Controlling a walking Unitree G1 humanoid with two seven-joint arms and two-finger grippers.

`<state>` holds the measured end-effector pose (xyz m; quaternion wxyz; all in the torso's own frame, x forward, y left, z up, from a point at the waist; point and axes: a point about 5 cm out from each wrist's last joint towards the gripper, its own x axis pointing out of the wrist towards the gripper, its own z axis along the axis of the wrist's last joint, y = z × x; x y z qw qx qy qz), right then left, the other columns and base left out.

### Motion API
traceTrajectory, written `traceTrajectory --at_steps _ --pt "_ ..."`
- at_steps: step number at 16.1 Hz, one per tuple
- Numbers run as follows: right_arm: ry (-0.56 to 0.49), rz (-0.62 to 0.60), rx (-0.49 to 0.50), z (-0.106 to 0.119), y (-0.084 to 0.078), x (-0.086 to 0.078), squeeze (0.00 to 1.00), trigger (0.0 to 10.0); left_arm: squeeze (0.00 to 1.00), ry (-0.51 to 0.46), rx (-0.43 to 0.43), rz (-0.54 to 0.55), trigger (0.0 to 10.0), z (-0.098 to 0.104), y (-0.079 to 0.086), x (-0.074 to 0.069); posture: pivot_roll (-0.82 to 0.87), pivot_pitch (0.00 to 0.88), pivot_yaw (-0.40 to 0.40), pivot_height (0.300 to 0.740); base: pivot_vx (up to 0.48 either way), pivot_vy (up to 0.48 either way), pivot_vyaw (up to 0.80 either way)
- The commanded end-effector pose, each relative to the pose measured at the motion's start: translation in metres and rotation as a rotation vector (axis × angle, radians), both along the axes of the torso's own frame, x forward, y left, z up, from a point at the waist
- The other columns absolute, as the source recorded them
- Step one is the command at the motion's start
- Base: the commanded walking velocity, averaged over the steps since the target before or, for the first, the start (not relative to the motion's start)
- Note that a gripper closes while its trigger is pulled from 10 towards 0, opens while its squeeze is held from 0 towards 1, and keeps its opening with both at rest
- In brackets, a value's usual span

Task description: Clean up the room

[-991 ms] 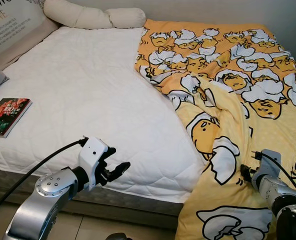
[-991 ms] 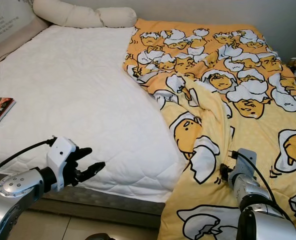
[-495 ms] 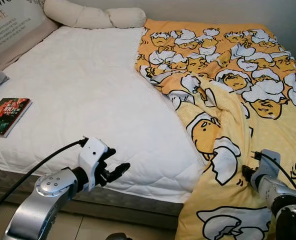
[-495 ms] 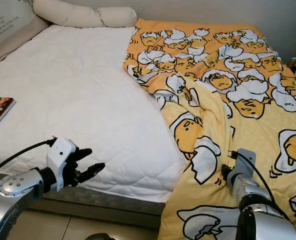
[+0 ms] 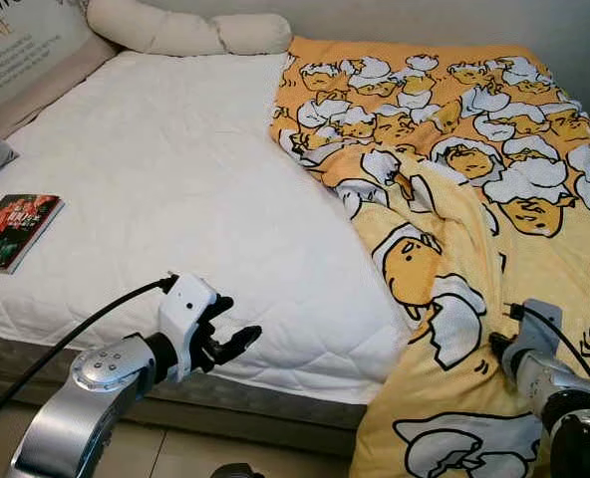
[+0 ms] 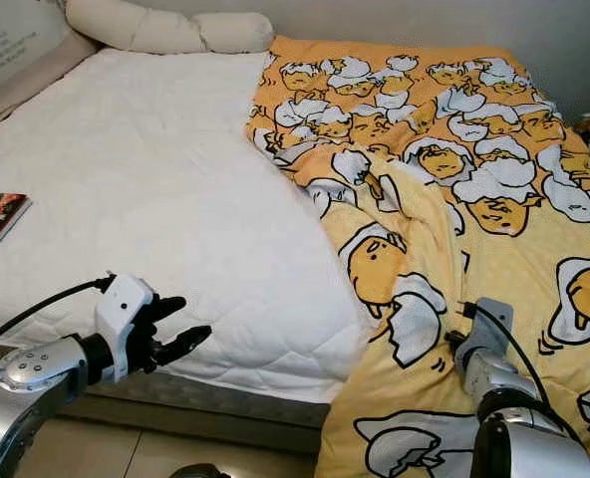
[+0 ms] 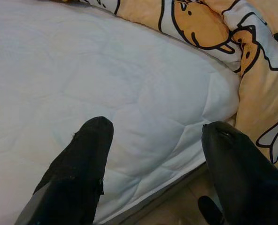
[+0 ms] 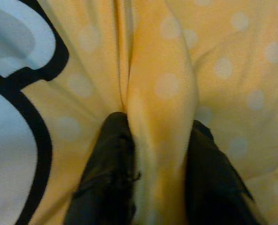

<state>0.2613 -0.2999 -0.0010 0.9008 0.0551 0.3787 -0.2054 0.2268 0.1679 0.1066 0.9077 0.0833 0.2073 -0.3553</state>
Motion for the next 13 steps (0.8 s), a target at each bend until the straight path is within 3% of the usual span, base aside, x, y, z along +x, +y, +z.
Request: traceTrajectory --at_steps 1,8,13 --pt "0.045 -0.039 0.001 -0.008 -0.006 -0.013 0.0 0.0 0.0 0.005 -0.003 -0.015 10.0 0.001 -0.002 0.001 0.14 0.0 0.031 0.74 0.0 0.0 0.0" --pt "-0.051 -0.089 0.015 0.004 -0.015 -0.005 0.0 0.0 0.0 0.01 -0.018 -0.019 10.0 -0.003 -0.008 0.002 0.13 0.0 0.01 0.74 0.0 0.0 0.0" --pt "-0.136 -0.04 0.036 0.017 -0.021 0.003 0.0 0.0 0.0 0.011 -0.026 -0.017 10.0 -0.005 -0.01 0.002 0.12 0.0 -0.001 0.74 0.0 0.0 0.0"
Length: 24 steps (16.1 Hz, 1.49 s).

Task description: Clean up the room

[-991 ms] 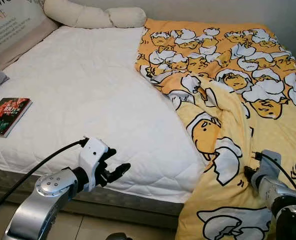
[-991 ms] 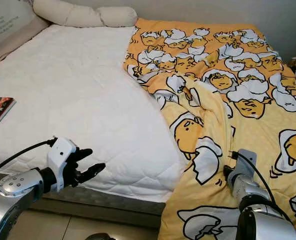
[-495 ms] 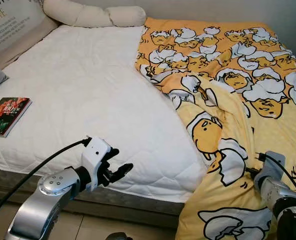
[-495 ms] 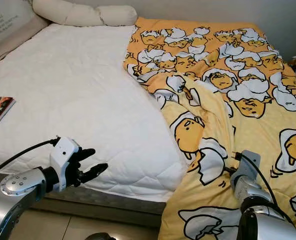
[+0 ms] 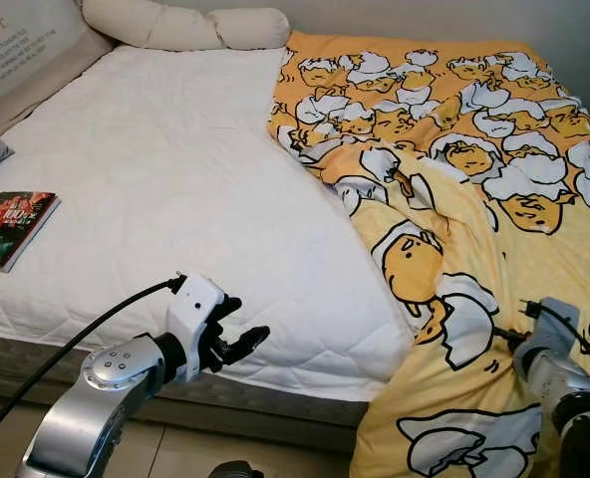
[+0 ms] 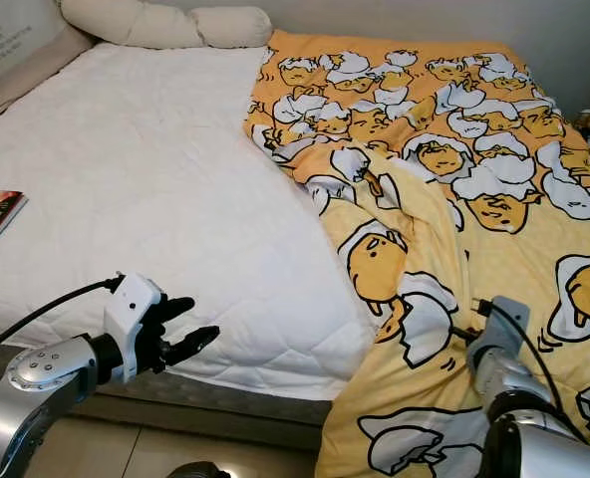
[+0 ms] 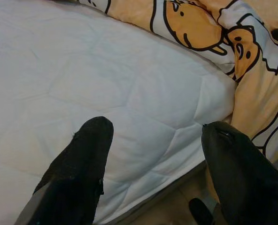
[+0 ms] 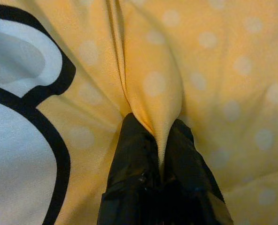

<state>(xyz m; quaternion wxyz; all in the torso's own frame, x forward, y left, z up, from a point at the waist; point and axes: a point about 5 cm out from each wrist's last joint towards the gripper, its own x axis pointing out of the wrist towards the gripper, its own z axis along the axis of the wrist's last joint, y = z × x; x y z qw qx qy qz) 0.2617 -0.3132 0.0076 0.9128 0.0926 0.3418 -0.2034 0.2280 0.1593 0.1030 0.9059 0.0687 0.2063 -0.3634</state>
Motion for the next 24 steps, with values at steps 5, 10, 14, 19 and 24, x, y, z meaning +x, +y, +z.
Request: traceTrajectory --at_steps 5,10,14,19,24 --pt "-0.181 0.249 0.088 0.019 0.018 0.024 0.0 0.0 0.0 0.004 0.007 -0.014 10.0 -0.001 -0.002 0.001 0.12 0.0 0.006 0.74 0.0 0.0 0.0" --pt "-0.249 0.744 0.131 0.026 0.056 0.021 0.0 0.0 0.0 0.008 0.01 -0.025 10.0 -0.001 -0.002 0.0 0.11 0.0 0.006 0.74 0.0 0.0 0.0" --pt "-0.215 1.07 0.117 0.029 0.083 0.008 0.0 0.0 0.0 0.022 -0.013 -0.024 10.0 -0.007 -0.009 -0.002 0.07 0.0 0.016 0.74 0.0 0.0 0.0" --pt "-0.367 1.399 0.172 0.073 0.15 0.004 0.0 0.0 0.0 0.032 -0.006 -0.025 10.0 -0.011 -0.008 -0.002 0.06 0.0 0.025 0.74 0.0 0.0 0.0" --pt "-0.428 1.809 0.305 0.113 0.195 -0.028 0.0 0.0 0.0 0.044 0.02 0.016 10.0 -0.012 0.008 -0.009 0.08 0.0 0.012 0.74 0.0 0.0 0.0"
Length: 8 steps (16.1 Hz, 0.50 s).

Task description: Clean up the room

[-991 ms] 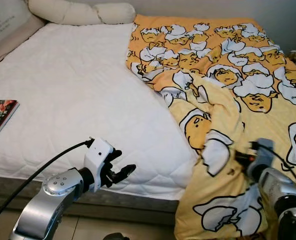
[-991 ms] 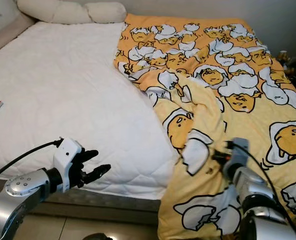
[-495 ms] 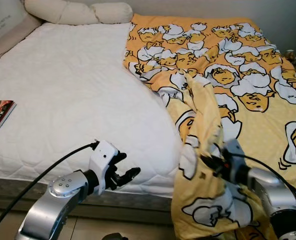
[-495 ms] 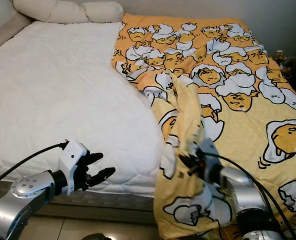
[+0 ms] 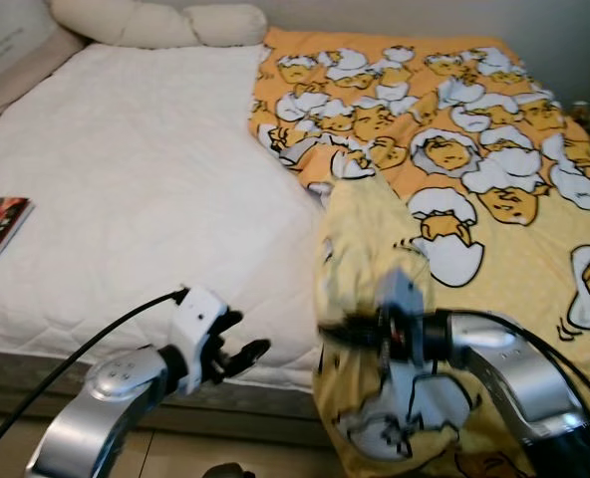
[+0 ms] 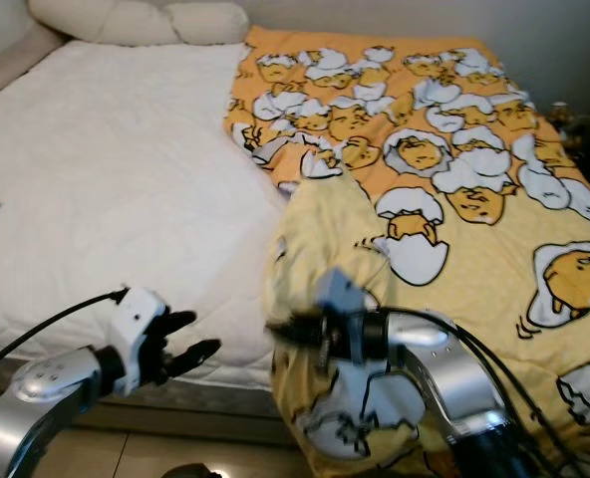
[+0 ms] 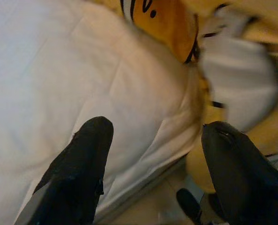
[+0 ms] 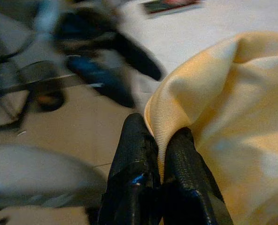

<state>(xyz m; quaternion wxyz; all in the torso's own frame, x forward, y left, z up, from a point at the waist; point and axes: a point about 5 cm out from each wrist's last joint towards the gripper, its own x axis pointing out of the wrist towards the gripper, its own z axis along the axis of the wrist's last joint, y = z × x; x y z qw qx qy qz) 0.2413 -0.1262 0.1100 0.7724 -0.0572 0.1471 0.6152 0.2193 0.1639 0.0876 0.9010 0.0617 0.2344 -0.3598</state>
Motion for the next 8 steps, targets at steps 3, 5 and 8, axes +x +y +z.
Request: traceTrajectory --at_steps 3,5,8 --pt "0.026 0.256 0.044 0.029 0.016 -0.033 0.0 0.0 0.0 -0.01 0.015 0.007 10.0 0.002 0.005 -0.001 0.08 0.0 0.013 0.74 0.0 0.0 0.0" --pt "0.029 0.31 0.028 0.032 0.015 -0.041 0.0 0.0 0.0 -0.008 0.018 0.007 10.0 0.002 0.005 -0.002 0.08 0.0 0.014 0.74 0.0 0.0 0.0" --pt "0.04 0.262 0.076 0.038 0.008 -0.038 0.0 6.9 0.0 -0.004 0.028 0.006 10.0 0.002 0.009 -0.004 0.09 0.0 0.017 0.74 0.0 0.0 0.0"
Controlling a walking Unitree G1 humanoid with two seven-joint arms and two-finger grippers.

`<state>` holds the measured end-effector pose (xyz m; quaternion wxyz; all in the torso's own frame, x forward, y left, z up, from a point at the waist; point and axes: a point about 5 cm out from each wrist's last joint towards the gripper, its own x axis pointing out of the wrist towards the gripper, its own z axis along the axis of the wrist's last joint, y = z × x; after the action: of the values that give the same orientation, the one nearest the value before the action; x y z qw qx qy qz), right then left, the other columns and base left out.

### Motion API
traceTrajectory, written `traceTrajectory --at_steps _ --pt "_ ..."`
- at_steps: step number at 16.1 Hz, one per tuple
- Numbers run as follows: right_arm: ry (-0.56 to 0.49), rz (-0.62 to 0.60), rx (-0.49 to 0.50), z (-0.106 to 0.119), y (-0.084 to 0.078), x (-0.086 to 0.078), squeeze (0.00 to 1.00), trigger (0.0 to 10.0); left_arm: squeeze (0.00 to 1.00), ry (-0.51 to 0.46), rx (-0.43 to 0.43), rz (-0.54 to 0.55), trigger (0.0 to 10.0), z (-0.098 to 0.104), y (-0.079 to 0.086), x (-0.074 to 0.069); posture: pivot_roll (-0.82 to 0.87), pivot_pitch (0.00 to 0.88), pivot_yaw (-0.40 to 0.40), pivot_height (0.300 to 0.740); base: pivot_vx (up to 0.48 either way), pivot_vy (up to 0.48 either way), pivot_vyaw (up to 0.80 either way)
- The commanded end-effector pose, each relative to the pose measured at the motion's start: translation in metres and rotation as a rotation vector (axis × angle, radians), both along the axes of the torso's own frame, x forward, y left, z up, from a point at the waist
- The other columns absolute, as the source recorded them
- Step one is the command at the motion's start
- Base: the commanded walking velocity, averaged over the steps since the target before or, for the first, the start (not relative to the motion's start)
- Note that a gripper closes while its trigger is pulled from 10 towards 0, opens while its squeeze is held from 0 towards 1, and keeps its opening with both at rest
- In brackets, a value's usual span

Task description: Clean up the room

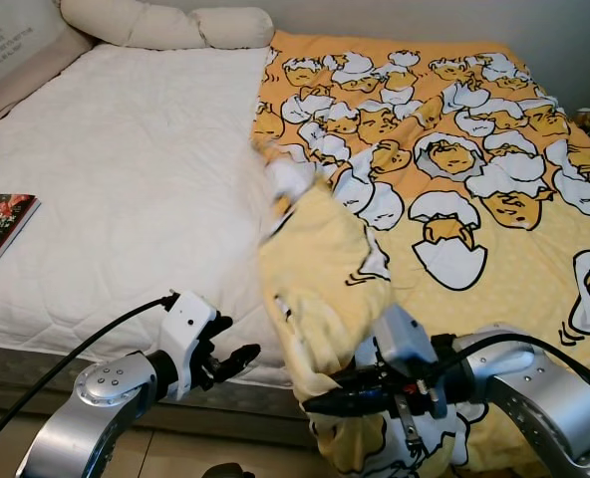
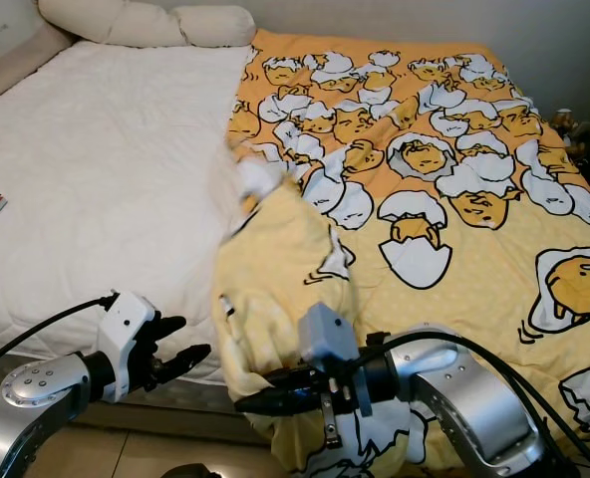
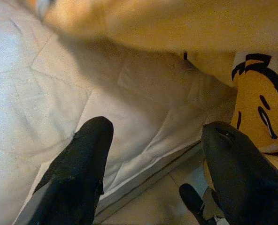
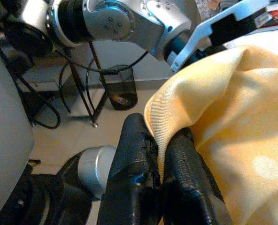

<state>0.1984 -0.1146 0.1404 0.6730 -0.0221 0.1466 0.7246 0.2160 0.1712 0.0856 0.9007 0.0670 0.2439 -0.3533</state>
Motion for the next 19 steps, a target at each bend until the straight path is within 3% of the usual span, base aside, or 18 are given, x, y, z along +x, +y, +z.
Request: traceTrajectory --at_steps 1,2,3,13,15,17,19 --pt "-0.052 -0.047 -0.016 0.005 -0.006 0.01 0.0 10.0 0.0 -0.016 0.009 -0.004 10.0 0.004 0.002 -0.001 0.09 0.0 0.017 0.74 0.0 0.0 0.0" --pt "0.001 -0.067 -0.034 0.001 -0.01 0.013 0.14 10.0 0.0 -0.016 0.011 -0.004 10.0 0.004 0.002 -0.002 0.09 0.0 0.018 0.74 0.0 0.0 0.0" --pt "0.028 -0.082 -0.03 0.001 -0.012 0.014 1.0 10.0 0.0 -0.015 0.012 -0.005 10.0 0.004 0.002 -0.002 0.09 0.0 0.017 0.74 0.0 0.0 0.0" --pt "-0.021 -0.126 -0.027 0.022 -0.021 0.029 1.0 10.0 0.0 -0.031 0.012 -0.015 10.0 0.004 0.0 0.006 0.07 0.0 0.024 0.74 0.0 0.0 0.0" --pt "-0.041 -0.245 -0.008 0.024 -0.024 0.039 1.0 10.0 0.0 -0.092 0.021 0.023 10.0 0.008 0.001 0.013 0.07 0.0 0.021 0.74 0.0 0.0 0.0" --pt "-0.074 -0.457 -0.011 0.012 -0.03 0.052 1.0 10.0 0.0 -0.174 0.057 0.147 10.0 0.011 0.006 0.024 0.07 0.0 0.014 0.74 0.0 0.0 0.0" --pt "-0.05 -0.795 0.0 -0.018 -0.037 0.067 1.0 10.0 0.0 -0.282 0.039 0.323 10.0 0.017 0.013 0.035 0.06 0.0 0.026 0.74 0.0 0.0 0.0"
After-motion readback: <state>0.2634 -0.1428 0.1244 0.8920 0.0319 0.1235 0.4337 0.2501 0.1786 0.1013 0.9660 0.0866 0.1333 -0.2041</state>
